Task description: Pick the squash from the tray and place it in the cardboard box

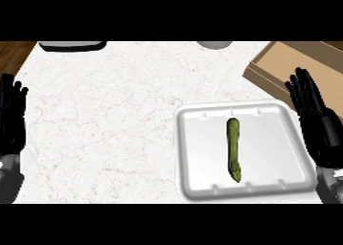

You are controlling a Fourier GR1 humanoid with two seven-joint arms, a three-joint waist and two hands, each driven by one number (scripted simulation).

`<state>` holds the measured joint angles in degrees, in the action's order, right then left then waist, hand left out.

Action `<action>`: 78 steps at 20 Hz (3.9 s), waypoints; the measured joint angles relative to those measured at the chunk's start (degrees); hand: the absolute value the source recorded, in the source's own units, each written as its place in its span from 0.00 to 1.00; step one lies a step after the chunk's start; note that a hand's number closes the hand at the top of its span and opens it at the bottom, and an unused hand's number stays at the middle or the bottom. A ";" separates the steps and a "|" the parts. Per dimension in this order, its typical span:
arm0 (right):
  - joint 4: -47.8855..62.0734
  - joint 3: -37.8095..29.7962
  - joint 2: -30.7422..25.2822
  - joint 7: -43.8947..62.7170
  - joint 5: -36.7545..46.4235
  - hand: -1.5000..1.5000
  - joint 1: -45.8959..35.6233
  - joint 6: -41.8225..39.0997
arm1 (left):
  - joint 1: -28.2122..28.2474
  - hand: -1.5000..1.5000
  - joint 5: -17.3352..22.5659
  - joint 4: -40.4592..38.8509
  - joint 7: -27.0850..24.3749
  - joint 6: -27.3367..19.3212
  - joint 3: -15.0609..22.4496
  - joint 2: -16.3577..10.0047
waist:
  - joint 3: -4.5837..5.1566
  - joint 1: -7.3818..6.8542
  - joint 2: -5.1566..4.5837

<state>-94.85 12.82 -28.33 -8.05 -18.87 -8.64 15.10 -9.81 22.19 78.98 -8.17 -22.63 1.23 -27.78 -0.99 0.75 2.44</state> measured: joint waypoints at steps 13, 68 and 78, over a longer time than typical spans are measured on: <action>2.99 1.82 -0.31 9.47 27.82 0.00 14.16 30.38 | 5.52 0.50 -3.56 -3.95 4.56 0.20 7.79 4.47 | 1.36 1.72 -2.37; -2.89 6.03 26.29 77.74 72.06 0.00 -5.88 -21.95 | 3.59 0.50 -8.69 -7.05 5.68 2.92 7.59 9.85 | 1.04 -1.03 -2.44; 1.88 1.47 27.70 75.24 73.63 0.00 -6.21 -24.08 | 3.97 0.50 -9.52 -5.84 6.83 3.26 6.84 10.07 | 1.02 -0.95 -2.41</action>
<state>-92.97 14.30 -0.63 67.19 54.76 -14.85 -8.98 -5.83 12.67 73.14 -1.34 -19.37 8.07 -17.71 0.03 -0.20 0.04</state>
